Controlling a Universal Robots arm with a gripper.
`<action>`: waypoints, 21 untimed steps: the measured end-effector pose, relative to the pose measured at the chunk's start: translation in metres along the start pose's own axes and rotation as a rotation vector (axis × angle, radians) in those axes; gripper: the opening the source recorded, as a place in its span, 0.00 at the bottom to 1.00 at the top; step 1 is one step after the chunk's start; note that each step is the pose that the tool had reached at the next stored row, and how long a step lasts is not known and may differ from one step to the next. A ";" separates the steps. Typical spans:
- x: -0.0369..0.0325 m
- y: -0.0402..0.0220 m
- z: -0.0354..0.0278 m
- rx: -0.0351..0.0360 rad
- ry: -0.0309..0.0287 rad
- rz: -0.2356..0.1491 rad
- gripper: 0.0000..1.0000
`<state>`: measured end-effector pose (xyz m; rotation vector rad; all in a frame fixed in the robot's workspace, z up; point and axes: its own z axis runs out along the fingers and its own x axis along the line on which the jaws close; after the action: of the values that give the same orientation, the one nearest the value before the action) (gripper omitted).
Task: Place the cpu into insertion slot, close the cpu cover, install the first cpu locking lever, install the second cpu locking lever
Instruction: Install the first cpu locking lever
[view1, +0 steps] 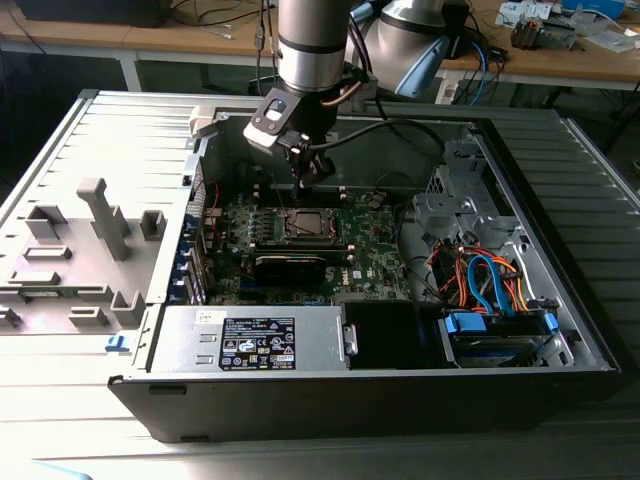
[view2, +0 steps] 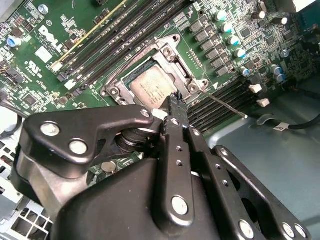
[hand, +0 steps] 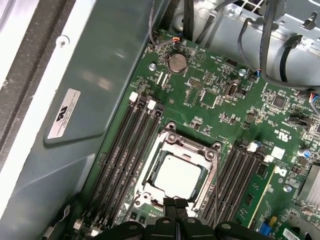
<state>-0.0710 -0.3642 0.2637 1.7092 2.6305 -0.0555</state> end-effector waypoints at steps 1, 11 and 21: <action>0.0000 0.0000 0.0000 -0.0002 -0.0001 -0.004 0.11; 0.0000 0.0000 0.0000 -0.0013 -0.0015 -0.055 0.11; 0.0000 0.0000 0.0000 -0.0022 -0.0027 -0.098 0.11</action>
<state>-0.0710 -0.3642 0.2637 1.5776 2.7096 -0.0550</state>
